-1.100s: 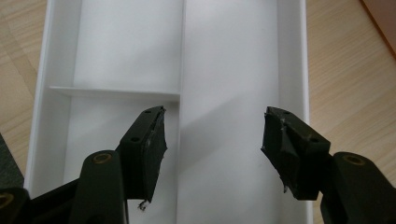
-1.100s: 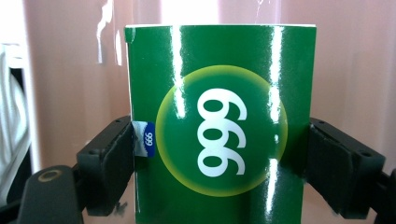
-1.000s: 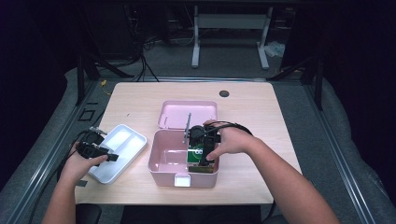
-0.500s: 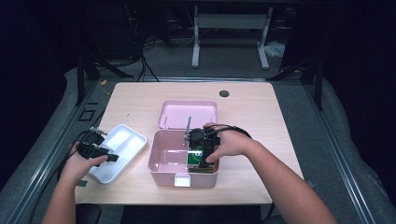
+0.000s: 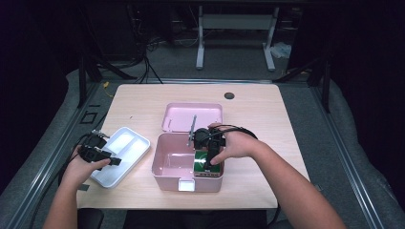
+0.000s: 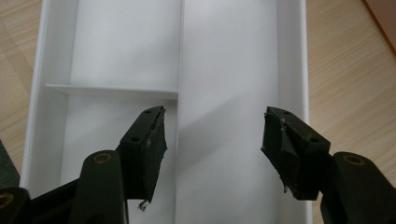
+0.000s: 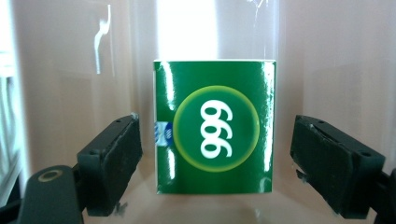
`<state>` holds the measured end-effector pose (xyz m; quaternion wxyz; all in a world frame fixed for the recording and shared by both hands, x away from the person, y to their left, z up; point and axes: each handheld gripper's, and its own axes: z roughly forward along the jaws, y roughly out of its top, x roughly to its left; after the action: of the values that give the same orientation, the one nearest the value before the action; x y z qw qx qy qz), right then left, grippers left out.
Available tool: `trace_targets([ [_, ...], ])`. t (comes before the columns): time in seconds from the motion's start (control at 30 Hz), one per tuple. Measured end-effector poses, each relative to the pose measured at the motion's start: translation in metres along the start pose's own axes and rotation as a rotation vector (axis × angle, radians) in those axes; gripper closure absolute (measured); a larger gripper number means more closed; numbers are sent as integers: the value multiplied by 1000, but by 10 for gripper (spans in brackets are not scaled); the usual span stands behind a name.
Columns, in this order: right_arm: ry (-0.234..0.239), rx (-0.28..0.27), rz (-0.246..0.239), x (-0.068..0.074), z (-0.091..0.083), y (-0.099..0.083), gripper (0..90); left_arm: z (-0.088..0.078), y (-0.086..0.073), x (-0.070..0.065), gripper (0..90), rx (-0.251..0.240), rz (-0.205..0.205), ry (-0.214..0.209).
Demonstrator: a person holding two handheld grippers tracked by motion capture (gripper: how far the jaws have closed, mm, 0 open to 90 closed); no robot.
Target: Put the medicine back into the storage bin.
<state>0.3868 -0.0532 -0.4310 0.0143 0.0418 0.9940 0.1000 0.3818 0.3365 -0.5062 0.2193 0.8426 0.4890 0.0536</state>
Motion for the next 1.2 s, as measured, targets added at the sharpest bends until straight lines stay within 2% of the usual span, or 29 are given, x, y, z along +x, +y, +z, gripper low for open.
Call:
trace_targets([
  [0.23,-14,-6,-2,3,-22,-7,211,0,0,0,394,-1,0,-3],
  [0.53,-51,-15,46,-1,-45,-36,247,1,0,-2,396,4,4,-1],
  [0.73,-82,-20,110,-5,-54,-63,260,2,0,-3,407,13,8,-5],
  [0.77,-101,-23,121,-5,-55,-69,263,2,0,-3,407,13,8,-4],
  [0.8,-83,-27,131,-6,-56,-73,264,2,0,-3,407,13,7,-4],
  [0.83,-115,-29,135,-5,-56,-77,264,2,0,-3,407,13,8,-4],
  [0.87,-123,-32,151,-4,-56,-81,264,2,0,-3,408,13,9,-4],
  [0.93,-117,-37,164,-5,-54,-90,265,2,0,-3,410,12,10,-4],
  [0.97,-121,-41,188,-5,-52,-95,265,2,0,-3,411,13,11,-2],
  [1.03,-97,-52,223,-6,-50,-103,265,1,0,-3,418,16,20,-2],
  [1.2,-121,-93,313,-5,-42,-122,277,0,0,-2,452,14,37,0],
])
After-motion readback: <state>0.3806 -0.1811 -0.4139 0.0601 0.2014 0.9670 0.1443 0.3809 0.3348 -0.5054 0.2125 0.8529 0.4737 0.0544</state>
